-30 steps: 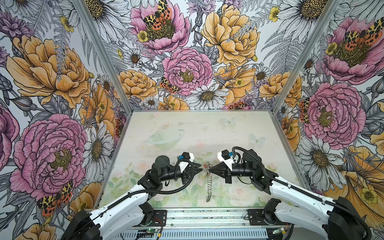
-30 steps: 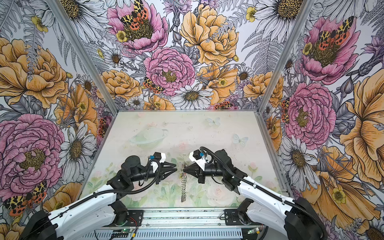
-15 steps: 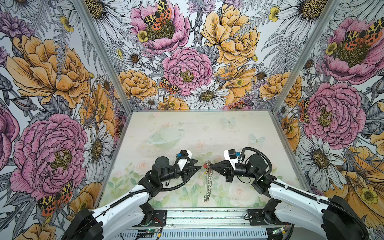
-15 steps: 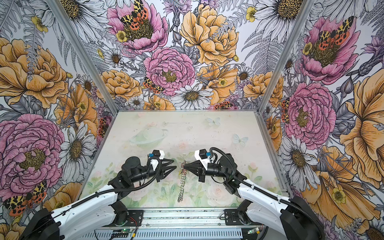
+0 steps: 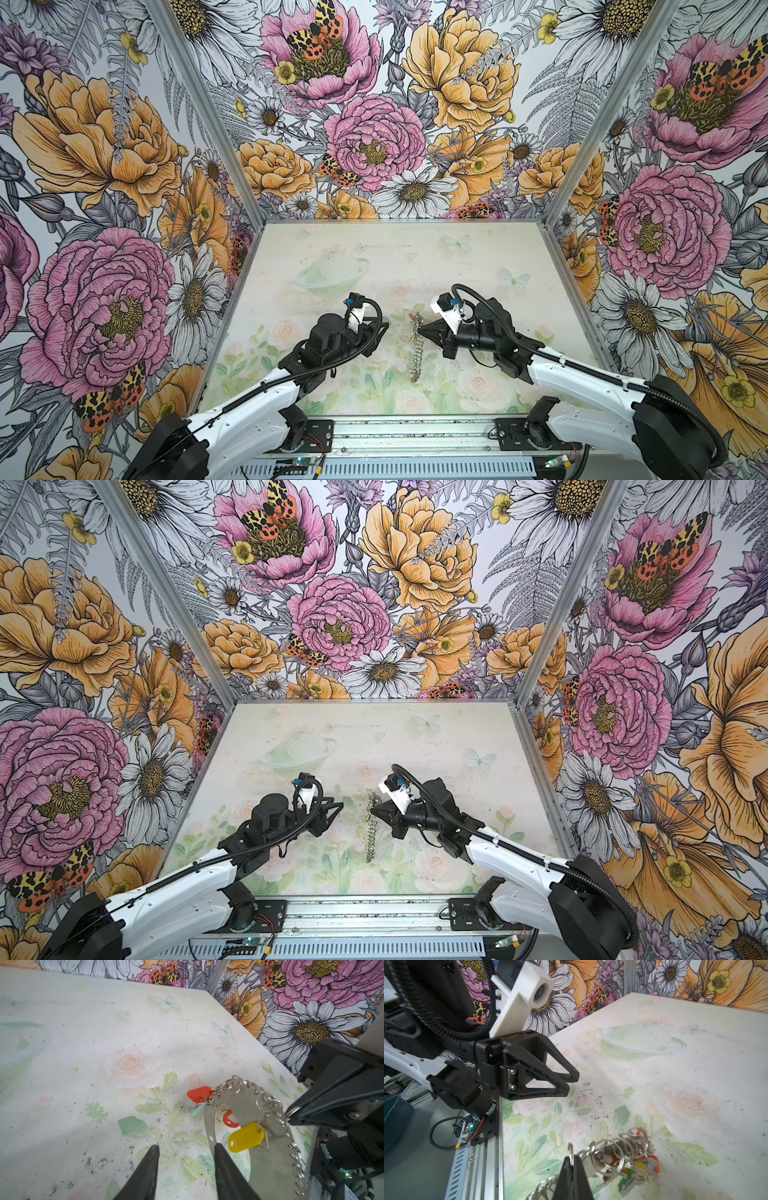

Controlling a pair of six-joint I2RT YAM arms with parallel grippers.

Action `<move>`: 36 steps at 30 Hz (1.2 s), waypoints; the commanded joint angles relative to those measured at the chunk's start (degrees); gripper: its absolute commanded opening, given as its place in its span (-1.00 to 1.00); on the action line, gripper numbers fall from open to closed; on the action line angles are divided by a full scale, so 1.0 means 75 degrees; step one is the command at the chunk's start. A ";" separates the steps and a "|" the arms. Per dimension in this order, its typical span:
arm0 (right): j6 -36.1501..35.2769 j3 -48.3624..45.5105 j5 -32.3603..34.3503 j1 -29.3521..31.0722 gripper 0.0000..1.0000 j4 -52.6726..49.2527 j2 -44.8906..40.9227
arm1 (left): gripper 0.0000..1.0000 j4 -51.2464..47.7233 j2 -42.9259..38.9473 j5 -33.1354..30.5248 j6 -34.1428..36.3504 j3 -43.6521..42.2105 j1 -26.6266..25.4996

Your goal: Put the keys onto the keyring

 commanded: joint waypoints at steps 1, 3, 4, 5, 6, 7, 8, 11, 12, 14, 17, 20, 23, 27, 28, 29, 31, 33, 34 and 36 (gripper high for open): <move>-0.0064 0.0538 0.0572 0.0141 -1.00 0.0047 0.0410 | -0.11 -0.0797 -0.0276 -0.0254 -0.0622 0.0332 -0.0309; 0.0038 0.0699 0.0650 0.0228 -1.00 0.0201 0.0756 | -0.11 -0.1082 -0.0443 -0.0542 -0.0785 0.0403 -0.0765; 0.0085 0.0767 0.0710 0.0274 -1.00 0.0315 0.0922 | -0.10 -0.1248 -0.0506 -0.0729 -0.0878 0.0450 -0.0981; 0.0122 0.0840 0.0794 0.0327 -1.00 0.0400 0.1087 | -0.09 -0.1436 -0.0527 -0.0876 -0.0960 0.0510 -0.1171; 0.0153 0.0907 0.0866 0.0362 -1.00 0.0453 0.1225 | -0.09 -0.1549 -0.0527 -0.1004 -0.1047 0.0564 -0.1307; 0.0153 0.1000 0.0893 0.0409 -1.00 0.0487 0.1390 | -0.08 -0.1620 -0.0500 -0.1122 -0.1188 0.0585 -0.1427; 0.0164 0.1083 0.0924 0.0450 -1.00 0.0532 0.1548 | -0.06 -0.1600 -0.0445 -0.1168 -0.1333 0.0591 -0.1518; 0.0187 0.1236 0.1040 0.0559 -1.00 0.0699 0.1862 | -0.04 -0.1479 -0.0245 -0.1343 -0.1713 0.0632 -0.1707; 0.0198 0.1274 0.1050 0.0576 -1.00 0.0737 0.1935 | -0.03 -0.1434 -0.0186 -0.1412 -0.1801 0.0638 -0.1764; 0.0217 0.1349 0.1125 0.0603 -1.00 0.0807 0.2038 | -0.01 -0.1320 -0.0036 -0.1539 -0.1998 0.0668 -0.1838; 0.0240 0.1421 0.1303 0.0601 -1.00 0.0870 0.2113 | 0.01 -0.1264 0.0206 -0.1627 -0.2371 0.0783 -0.1862; 0.0255 0.1411 0.1473 0.0711 -1.00 0.0965 0.2194 | 0.02 -0.1099 0.0327 -0.1794 -0.2740 0.0855 -0.1990; 0.0340 0.1398 0.1667 0.0834 -1.00 0.1100 0.2280 | 0.04 -0.0975 0.0271 -0.2073 -0.3178 0.0867 -0.2063; 0.0400 0.1392 0.1914 0.0922 -1.00 0.1201 0.2327 | 0.05 -0.0946 0.0315 -0.2227 -0.3713 0.0945 -0.2098; 0.0399 0.1399 0.1980 0.0946 -1.00 0.1212 0.2339 | 0.06 -0.1091 0.0339 -0.2357 -0.3875 0.0989 -0.2103; 0.0412 0.1387 0.2043 0.0963 -1.00 0.1234 0.2339 | 0.06 -0.1188 0.0366 -0.2420 -0.3987 0.1002 -0.2095; 0.0433 0.1365 0.2125 0.0976 -1.00 0.1300 0.2345 | 0.06 -0.1727 0.0522 -0.2590 -0.4153 0.1157 -0.2086; 0.0461 0.1365 0.2183 0.0968 -1.00 0.1335 0.2362 | 0.06 -0.2016 0.0685 -0.2623 -0.4148 0.1282 -0.2085; 0.0485 0.1352 0.2215 0.0988 -1.00 0.1370 0.2388 | 0.06 -0.1964 0.0752 -0.2528 -0.4149 0.1290 -0.2086; 0.0514 0.1351 0.2283 0.1014 -1.00 0.1423 0.2403 | 0.06 -0.1785 0.0880 -0.2305 -0.4168 0.1300 -0.2096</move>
